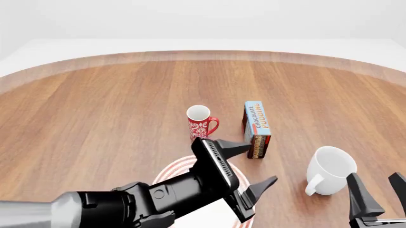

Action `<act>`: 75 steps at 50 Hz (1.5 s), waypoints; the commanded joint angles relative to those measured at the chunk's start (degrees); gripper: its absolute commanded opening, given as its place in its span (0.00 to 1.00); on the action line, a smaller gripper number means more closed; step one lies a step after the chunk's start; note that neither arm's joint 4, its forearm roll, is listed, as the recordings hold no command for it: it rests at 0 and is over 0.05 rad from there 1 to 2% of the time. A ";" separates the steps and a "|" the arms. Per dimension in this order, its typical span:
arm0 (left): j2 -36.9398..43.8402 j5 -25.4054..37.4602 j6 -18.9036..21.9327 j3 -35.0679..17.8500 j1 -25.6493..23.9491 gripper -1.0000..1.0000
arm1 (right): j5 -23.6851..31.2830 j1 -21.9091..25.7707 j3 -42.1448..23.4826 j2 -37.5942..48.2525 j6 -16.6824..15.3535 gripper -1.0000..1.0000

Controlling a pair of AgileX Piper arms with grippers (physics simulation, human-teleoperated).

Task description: Pick up the white mug and put it on the plate, and put the chocolate pudding to the right of the plate.

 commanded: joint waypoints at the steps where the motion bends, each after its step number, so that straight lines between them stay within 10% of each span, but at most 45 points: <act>1: 4.00 -0.80 -0.77 -2.06 -0.56 1.00 | -0.02 0.00 0.01 0.01 0.01 1.00; 75: 18.33 0.02 -3.50 -12.56 -2.56 1.00 | -1.74 -0.24 0.19 1.72 0.54 1.00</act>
